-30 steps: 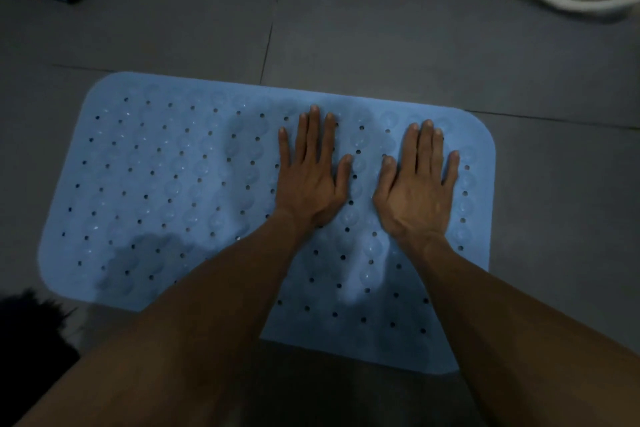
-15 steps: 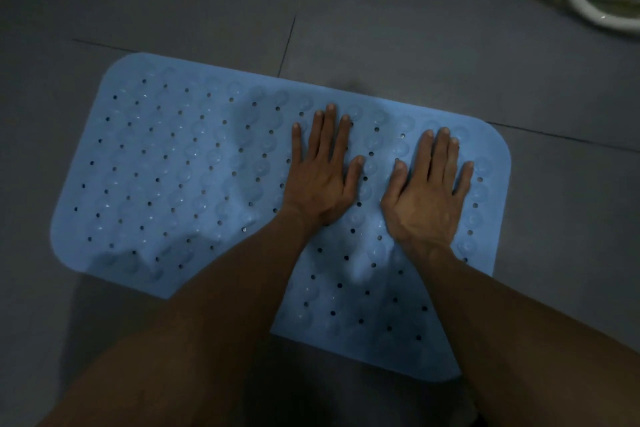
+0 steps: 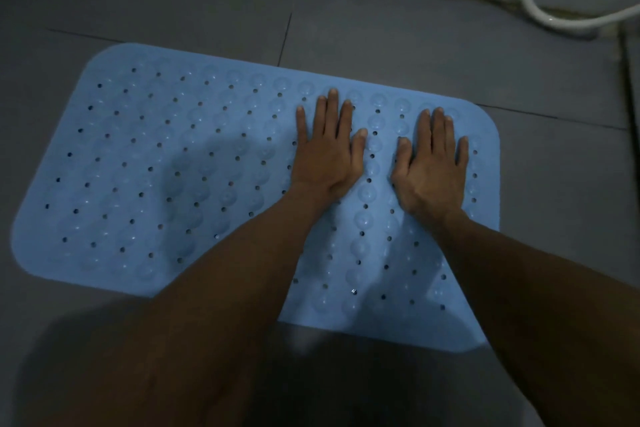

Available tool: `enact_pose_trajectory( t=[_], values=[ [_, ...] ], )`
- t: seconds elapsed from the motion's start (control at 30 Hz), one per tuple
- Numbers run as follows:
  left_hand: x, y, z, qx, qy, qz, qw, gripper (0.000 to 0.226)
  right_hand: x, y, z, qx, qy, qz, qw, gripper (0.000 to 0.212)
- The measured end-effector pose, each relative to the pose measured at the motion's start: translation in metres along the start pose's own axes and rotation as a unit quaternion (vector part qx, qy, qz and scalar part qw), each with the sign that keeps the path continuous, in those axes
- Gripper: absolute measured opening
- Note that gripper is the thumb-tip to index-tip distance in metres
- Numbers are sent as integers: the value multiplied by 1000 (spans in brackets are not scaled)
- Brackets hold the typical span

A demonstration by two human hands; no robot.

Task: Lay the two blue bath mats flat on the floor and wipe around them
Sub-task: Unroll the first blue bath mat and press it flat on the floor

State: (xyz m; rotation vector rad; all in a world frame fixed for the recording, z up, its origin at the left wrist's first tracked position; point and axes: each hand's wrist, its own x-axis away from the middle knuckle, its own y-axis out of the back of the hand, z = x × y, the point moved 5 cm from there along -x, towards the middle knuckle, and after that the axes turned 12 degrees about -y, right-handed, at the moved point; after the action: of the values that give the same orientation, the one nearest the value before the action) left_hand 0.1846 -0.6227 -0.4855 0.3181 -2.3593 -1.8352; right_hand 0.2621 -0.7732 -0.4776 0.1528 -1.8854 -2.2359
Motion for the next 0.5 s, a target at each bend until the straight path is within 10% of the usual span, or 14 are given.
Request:
enact_pose_trajectory(
  t=[0.23, 0.5],
  values=[
    [6, 20, 14, 149, -49, 22, 987, 61, -6, 4, -1, 43, 7, 100, 994, 69],
    [107, 55, 108, -15, -32, -21, 999, 64, 94, -6, 74, 19, 42, 55, 997, 69]
  ],
)
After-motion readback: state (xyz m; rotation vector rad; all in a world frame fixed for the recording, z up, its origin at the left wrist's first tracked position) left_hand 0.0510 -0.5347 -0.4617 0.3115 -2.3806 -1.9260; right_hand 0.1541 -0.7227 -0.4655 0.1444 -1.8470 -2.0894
